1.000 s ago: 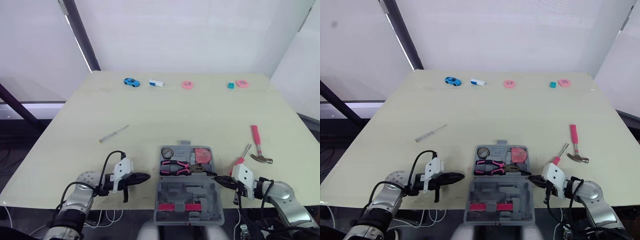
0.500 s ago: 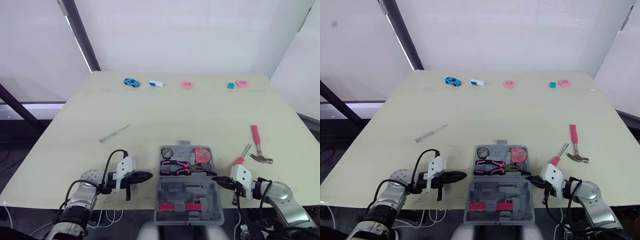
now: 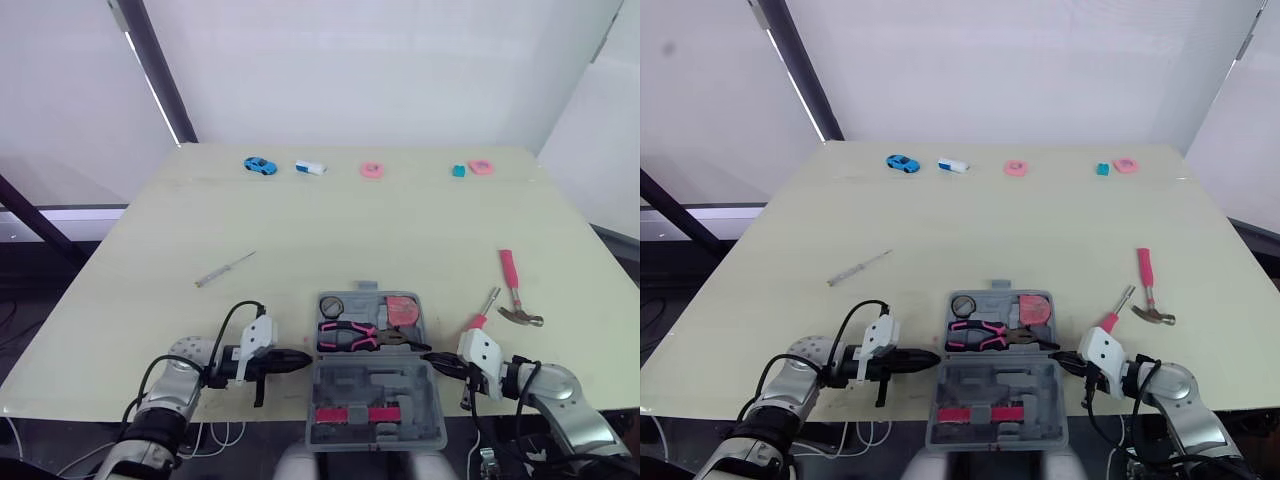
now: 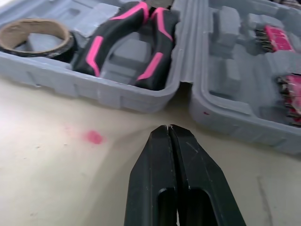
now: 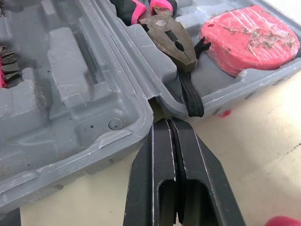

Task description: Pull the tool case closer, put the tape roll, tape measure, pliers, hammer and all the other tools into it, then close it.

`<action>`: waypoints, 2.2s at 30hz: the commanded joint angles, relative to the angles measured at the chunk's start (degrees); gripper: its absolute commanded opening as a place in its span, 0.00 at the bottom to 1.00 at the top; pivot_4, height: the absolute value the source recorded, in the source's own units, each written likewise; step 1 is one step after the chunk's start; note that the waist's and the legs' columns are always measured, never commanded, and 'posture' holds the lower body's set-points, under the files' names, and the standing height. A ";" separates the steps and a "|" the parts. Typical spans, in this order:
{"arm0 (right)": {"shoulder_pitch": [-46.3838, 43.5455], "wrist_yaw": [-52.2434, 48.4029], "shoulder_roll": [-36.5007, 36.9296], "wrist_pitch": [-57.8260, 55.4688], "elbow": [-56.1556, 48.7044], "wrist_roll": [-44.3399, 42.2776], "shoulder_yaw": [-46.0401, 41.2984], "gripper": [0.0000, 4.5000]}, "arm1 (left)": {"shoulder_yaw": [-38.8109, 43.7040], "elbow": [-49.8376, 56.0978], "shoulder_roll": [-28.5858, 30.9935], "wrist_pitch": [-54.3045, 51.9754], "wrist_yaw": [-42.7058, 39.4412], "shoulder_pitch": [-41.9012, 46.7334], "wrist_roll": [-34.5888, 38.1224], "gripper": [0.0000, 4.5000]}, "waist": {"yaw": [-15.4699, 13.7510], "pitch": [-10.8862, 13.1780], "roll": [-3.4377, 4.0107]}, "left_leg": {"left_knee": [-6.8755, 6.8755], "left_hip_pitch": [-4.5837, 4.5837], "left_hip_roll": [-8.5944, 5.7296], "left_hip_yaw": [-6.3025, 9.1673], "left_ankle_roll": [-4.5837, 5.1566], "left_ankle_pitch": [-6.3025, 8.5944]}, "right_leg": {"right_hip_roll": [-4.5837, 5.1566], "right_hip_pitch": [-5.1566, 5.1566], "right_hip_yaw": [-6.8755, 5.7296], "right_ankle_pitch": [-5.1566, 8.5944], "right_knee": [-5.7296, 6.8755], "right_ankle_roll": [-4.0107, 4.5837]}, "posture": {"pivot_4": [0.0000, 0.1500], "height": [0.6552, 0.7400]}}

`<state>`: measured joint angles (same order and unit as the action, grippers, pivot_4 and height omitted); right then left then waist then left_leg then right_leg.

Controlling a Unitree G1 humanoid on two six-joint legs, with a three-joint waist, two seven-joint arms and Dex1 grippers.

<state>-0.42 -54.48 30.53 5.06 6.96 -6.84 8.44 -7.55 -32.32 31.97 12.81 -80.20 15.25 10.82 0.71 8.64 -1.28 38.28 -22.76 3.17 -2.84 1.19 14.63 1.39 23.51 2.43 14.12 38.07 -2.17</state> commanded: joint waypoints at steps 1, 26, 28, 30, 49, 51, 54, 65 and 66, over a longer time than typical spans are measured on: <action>-0.88 0.60 -0.35 0.66 -0.80 -0.09 -0.03 0.00 | -2.11 0.71 -0.27 -1.45 -1.30 -0.19 -0.95 0.02 | -0.03 0.00 0.00 | 0.00 0.00 0.00 0.00 0.00 0.00 | 0.00 0.00 0.00 0.00 0.00 0.00 | 1.00 1.00; -2.73 1.55 -1.01 0.37 0.17 -1.12 -0.88 0.00 | -0.93 2.26 -4.73 -5.47 5.37 4.99 -1.37 0.02 | -0.47 0.01 0.00 | 0.05 -0.03 -0.03 0.02 0.00 0.00 | 0.00 0.00 0.02 -0.03 0.00 -0.05 | 1.00 1.00; -3.41 1.95 -1.40 0.48 0.79 -1.05 -1.10 0.00 | -0.84 1.69 -4.83 -5.88 5.62 6.08 -1.36 0.02 | -0.36 0.01 -0.01 | 0.05 -0.05 -0.03 0.03 0.00 0.00 | -0.02 0.00 0.02 -0.04 0.00 -0.06 | 1.00 1.00; -4.19 2.36 -1.84 0.76 1.52 -1.00 -1.26 0.00 | -1.01 0.84 -4.88 -5.76 5.64 7.24 -1.65 0.02 | -0.17 0.02 -0.02 | 0.05 -0.07 -0.03 0.04 0.00 0.00 | -0.03 0.00 0.03 -0.04 -0.01 -0.06 | 1.00 1.00; -10.74 5.01 -5.45 2.29 7.78 1.31 -0.71 0.00 | 0.24 -7.61 -4.61 -2.35 6.99 13.01 -2.72 0.02 | 0.03 0.05 -0.04 | 0.02 -0.13 -0.01 0.09 0.01 0.00 | -0.11 0.03 0.04 -0.05 -0.03 -0.07 | 1.00 1.00; -11.11 5.03 -5.61 2.53 8.36 1.64 -0.74 0.00 | 0.48 -8.18 -4.72 -2.10 7.06 13.43 -2.88 0.02 | 0.04 0.06 -0.04 | 0.02 -0.13 -0.01 0.09 0.01 0.00 | -0.11 0.03 0.04 -0.05 -0.02 -0.07 | 1.00 1.00; -11.67 5.11 -5.90 2.86 9.04 1.97 -0.76 0.00 | 0.82 -8.91 -4.87 -1.74 7.09 14.00 -3.25 0.02 | 0.04 0.05 -0.04 | 0.02 -0.13 -0.02 0.08 0.01 0.00 | -0.11 0.03 0.04 -0.05 -0.03 -0.07 | 1.00 1.00; -12.29 5.16 -6.46 3.85 10.37 2.46 -0.29 0.00 | 0.68 -10.46 -5.32 -0.67 7.09 14.38 -3.63 0.02 | 0.06 0.05 -0.04 | 0.02 -0.13 -0.01 0.08 0.01 0.00 | -0.11 0.03 0.04 -0.06 -0.03 -0.07 | 1.00 1.00; -12.35 5.19 -6.53 3.95 10.49 2.53 -0.23 0.00 | 0.65 -10.54 -5.38 -0.61 7.13 14.36 -3.64 0.02 | 0.06 0.05 -0.04 | 0.02 -0.13 -0.01 0.08 0.01 0.00 | -0.11 0.03 0.04 -0.06 -0.03 -0.07 | 1.00 1.00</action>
<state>-11.36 -48.93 24.76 7.08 19.09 -4.11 7.45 -7.20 -43.59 27.55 10.66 -72.76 28.29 6.78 0.76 8.69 -1.32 38.31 -22.90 3.16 -2.75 1.19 14.63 1.28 23.54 2.47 14.07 38.05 -2.24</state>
